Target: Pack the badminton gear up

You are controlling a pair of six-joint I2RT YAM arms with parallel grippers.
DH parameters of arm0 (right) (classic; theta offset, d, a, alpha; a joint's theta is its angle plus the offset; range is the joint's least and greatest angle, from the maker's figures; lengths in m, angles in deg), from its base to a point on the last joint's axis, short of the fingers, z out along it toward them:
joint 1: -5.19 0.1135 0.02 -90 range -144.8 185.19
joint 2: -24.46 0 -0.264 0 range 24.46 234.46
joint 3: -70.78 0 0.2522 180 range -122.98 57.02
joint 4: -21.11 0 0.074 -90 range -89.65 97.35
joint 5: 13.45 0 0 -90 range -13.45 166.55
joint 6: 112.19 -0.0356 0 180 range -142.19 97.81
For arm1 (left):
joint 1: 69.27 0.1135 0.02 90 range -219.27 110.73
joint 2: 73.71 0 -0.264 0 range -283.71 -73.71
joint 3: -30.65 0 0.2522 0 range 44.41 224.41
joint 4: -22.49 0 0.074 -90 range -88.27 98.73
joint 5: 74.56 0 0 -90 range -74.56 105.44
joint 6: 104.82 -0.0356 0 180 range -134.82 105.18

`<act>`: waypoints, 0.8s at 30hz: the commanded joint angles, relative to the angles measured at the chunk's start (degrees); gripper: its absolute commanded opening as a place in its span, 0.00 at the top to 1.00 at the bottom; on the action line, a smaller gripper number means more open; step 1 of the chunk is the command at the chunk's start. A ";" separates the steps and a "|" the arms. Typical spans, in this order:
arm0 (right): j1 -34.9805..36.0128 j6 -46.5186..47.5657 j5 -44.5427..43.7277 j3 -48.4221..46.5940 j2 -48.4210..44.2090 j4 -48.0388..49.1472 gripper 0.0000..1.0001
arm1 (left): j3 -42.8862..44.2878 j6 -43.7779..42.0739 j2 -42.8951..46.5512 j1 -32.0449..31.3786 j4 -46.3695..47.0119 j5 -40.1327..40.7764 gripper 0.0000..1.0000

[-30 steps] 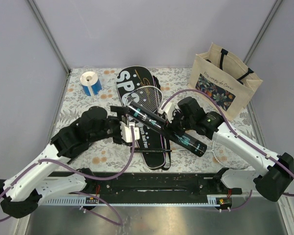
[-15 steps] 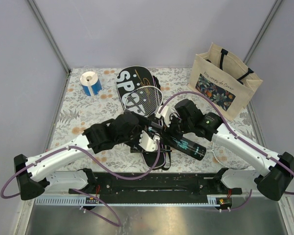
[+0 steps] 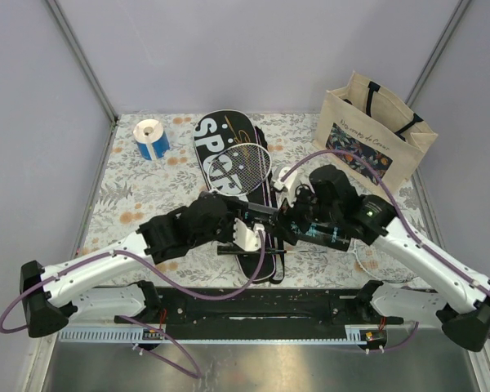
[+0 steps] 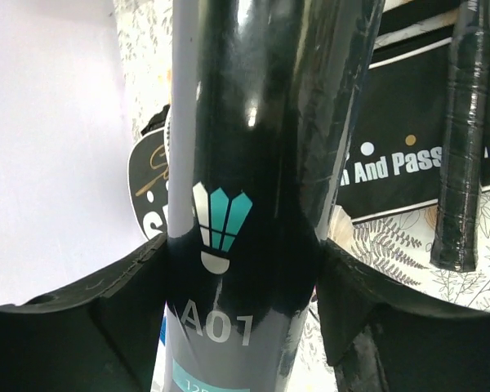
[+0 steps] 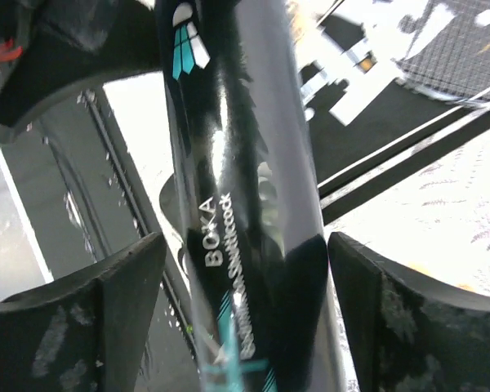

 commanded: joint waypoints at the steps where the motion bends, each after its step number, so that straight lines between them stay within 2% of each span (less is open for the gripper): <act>1: 0.25 -11.34 -8.82 -4.71 -7.46 7.42 0.07 | -0.30 8.70 3.66 0.24 6.80 6.20 1.00; 5: 0.25 -21.88 -21.92 -4.90 -14.40 13.13 0.01 | 0.23 16.88 5.07 0.59 6.62 8.31 1.00; 8: 0.25 -28.39 -26.42 -1.30 -22.22 20.24 0.01 | 0.14 25.30 6.91 1.21 6.89 8.76 1.00; 12: 0.25 -40.16 -34.94 8.44 -33.64 29.91 0.00 | -0.73 35.59 10.95 1.91 7.76 9.11 1.00; 15: 0.25 -48.86 -39.16 15.39 -38.93 32.91 0.01 | -2.93 41.57 14.03 2.09 10.13 7.88 1.00; 18: 0.25 -50.30 -37.43 20.14 -39.47 38.17 0.01 | -4.77 45.89 16.84 2.09 11.89 5.17 1.00; 24: 0.25 -48.97 -29.77 20.25 -30.34 48.29 0.00 | -8.99 50.73 22.29 2.09 15.94 -2.31 1.00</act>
